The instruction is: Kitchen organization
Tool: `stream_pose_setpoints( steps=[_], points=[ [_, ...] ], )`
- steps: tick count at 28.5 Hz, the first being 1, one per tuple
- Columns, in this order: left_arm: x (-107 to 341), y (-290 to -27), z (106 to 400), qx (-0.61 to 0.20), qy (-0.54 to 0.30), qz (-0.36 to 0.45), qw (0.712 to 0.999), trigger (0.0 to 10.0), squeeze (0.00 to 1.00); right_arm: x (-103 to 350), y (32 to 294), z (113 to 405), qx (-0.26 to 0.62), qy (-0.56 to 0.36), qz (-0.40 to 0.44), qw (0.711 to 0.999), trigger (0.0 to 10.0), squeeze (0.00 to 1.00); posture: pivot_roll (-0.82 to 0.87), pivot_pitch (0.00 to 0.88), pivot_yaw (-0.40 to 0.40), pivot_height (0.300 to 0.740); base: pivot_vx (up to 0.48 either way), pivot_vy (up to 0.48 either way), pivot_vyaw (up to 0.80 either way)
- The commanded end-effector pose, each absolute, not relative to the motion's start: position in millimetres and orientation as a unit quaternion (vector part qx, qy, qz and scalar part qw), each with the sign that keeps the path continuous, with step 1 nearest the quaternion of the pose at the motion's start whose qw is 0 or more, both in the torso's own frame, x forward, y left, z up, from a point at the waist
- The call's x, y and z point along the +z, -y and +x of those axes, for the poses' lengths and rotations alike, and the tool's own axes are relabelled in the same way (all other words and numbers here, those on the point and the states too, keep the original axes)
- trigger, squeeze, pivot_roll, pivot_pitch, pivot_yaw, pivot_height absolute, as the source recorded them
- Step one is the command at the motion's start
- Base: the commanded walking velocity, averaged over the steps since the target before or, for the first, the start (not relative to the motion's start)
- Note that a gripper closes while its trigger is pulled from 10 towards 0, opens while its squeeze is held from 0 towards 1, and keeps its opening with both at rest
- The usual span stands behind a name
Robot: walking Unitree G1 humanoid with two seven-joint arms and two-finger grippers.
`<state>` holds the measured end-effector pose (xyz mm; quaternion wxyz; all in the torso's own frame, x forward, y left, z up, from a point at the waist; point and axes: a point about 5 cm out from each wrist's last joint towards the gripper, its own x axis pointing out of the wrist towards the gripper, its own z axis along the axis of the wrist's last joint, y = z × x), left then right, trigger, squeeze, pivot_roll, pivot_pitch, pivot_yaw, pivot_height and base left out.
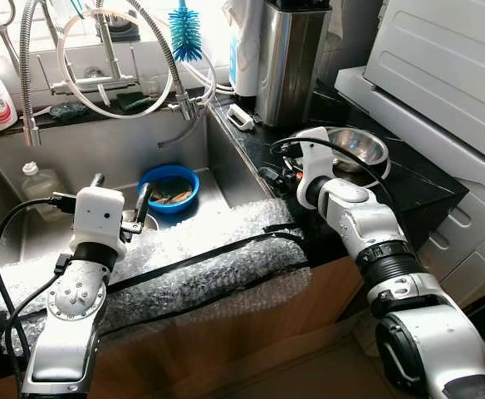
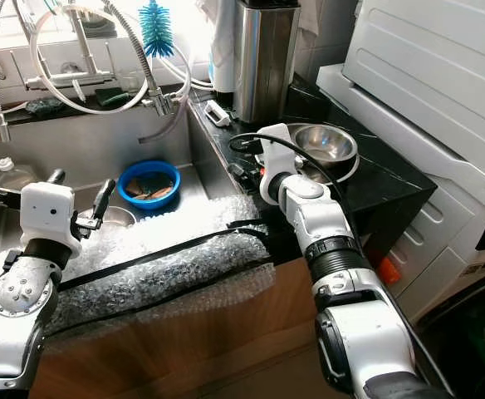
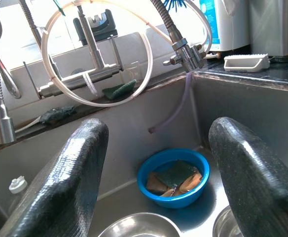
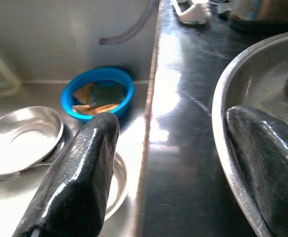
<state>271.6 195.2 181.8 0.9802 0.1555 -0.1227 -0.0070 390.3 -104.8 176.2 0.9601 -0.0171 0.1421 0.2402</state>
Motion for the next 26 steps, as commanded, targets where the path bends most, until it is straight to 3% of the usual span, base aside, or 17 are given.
stream_pose_setpoints(
  steps=[1,26],
  points=[
    [184.0,-193.4,273.1,-0.012,0.127,0.161,0.979,10.0,0.0,174.9,95.4,386.5,0.262,-0.146,-0.016,0.954,10.0,0.0,-0.03,0.0,-0.043,0.727,0.0,0.0,0.0],
    [184.9,-192.2,273.5,-0.012,0.129,0.16,0.979,10.0,0.0,181.6,85.7,382.0,0.278,-0.134,-0.015,0.951,10.0,0.0,-0.03,0.0,-0.045,0.727,0.0,0.0,0.0]
  ],
)
